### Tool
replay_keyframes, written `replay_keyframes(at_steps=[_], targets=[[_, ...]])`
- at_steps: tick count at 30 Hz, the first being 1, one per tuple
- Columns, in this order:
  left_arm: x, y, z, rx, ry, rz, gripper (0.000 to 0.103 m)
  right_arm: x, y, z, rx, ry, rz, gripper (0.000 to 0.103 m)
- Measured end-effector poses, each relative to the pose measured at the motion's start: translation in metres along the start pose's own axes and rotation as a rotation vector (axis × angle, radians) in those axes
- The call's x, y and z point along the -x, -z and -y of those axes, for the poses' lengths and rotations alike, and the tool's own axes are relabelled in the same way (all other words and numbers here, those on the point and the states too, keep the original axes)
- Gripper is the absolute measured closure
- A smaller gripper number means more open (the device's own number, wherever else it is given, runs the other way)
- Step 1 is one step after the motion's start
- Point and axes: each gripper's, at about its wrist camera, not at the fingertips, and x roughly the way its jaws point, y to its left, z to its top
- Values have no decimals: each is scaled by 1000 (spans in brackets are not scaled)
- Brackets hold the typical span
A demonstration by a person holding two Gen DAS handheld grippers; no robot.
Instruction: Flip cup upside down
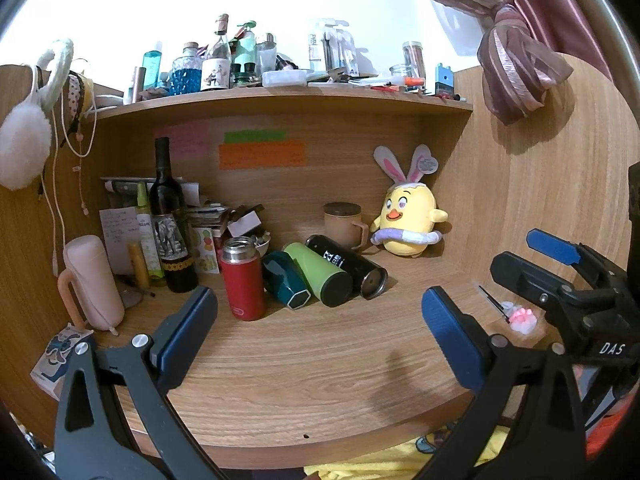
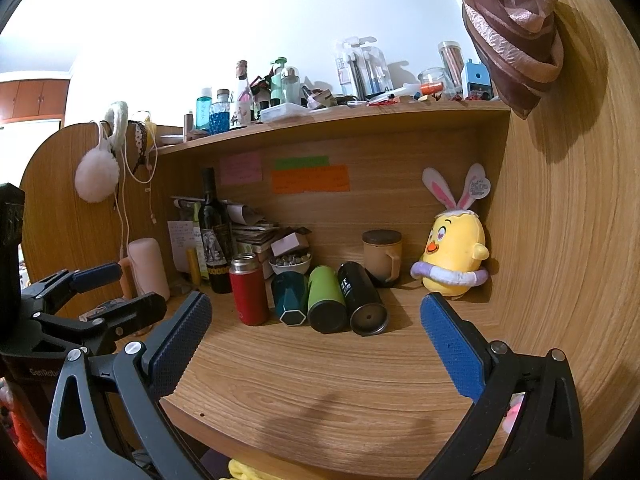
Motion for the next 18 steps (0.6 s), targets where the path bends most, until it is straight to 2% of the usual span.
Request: replay_keyframes(at_steps=[18], targets=[[-1, 1, 1, -4, -8, 7, 0, 1, -4, -3, 2, 2, 0, 0]])
